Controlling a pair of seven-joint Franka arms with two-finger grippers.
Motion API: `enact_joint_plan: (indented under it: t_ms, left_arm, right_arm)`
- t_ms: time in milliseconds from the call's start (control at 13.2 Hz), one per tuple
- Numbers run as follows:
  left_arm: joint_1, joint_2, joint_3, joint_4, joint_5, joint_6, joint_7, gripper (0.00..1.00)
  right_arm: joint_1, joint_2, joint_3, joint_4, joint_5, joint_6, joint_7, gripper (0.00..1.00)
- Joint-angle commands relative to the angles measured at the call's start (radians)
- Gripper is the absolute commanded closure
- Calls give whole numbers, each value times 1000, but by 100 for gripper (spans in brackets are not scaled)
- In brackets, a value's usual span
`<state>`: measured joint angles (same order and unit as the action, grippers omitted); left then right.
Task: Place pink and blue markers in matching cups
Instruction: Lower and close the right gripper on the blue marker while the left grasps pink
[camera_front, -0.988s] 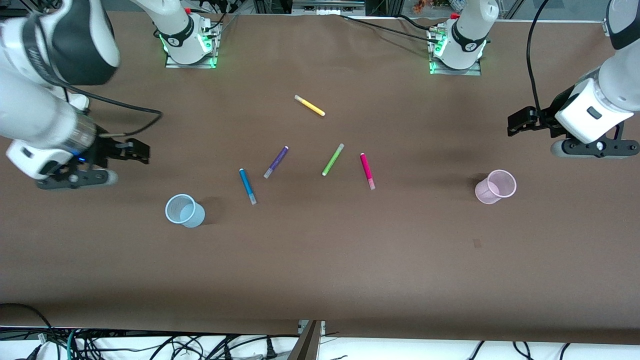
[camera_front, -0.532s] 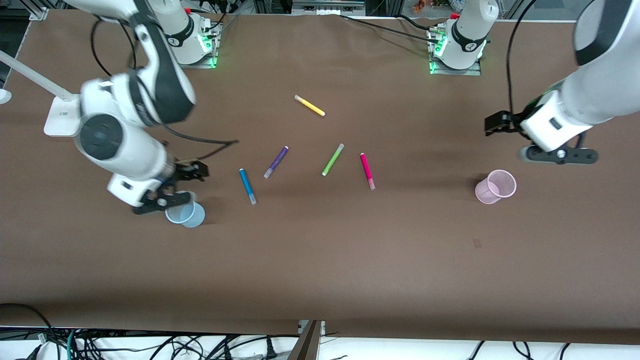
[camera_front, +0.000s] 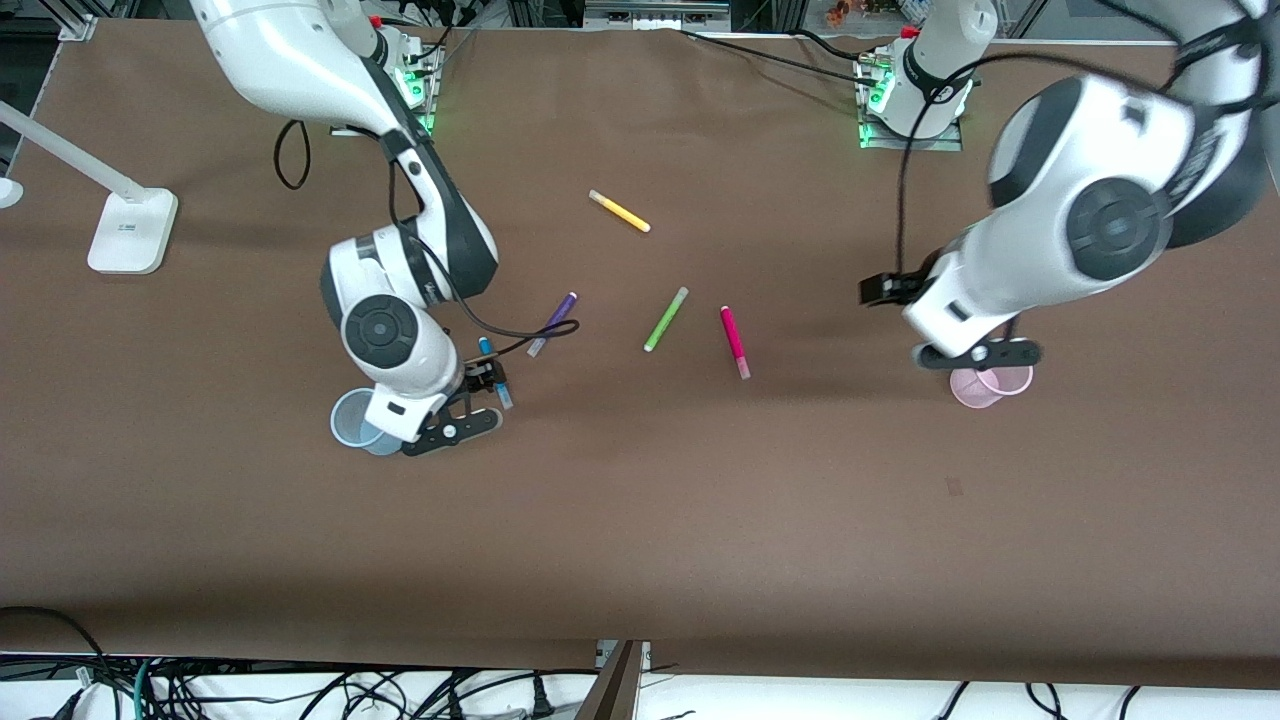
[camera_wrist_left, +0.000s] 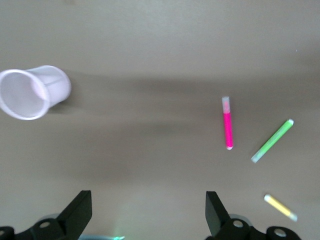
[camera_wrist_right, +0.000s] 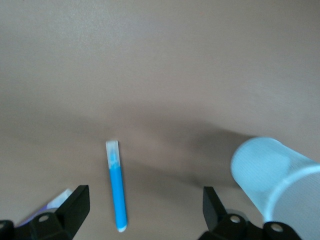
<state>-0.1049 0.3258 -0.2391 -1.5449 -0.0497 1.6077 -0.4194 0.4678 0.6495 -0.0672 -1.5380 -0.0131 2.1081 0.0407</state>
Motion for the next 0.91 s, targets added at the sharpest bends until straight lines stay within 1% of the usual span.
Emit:
enact_joint_plan:
  t_ms: [0, 228, 456, 608, 684, 836]
  left_arm:
    - [-62, 13, -6, -121, -29, 165, -116, 0]
    - [-146, 94, -6, -135, -30, 260, -232, 0]
    - [-196, 171, -5, -139, -27, 337, -254, 0]
    - [-228, 191, -3, -176, -13, 401, -254, 0]
    - [-226, 191, -3, -182, -13, 411, -253, 0]
    - [-208, 177, -3, -184, -13, 385, -240, 0]
  right_arm:
    - [23, 8, -5, -71, 4, 111, 5, 0]
    - [35, 39, -3, -109, 4, 219, 5, 0]
    - [41, 39, -3, -122, 2, 219, 4, 0]
    - [45, 39, -3, -123, 2, 219, 4, 0]
    - [49, 41, -3, -123, 2, 221, 4, 0]
    - [51, 48, -3, -123, 2, 225, 1, 0]
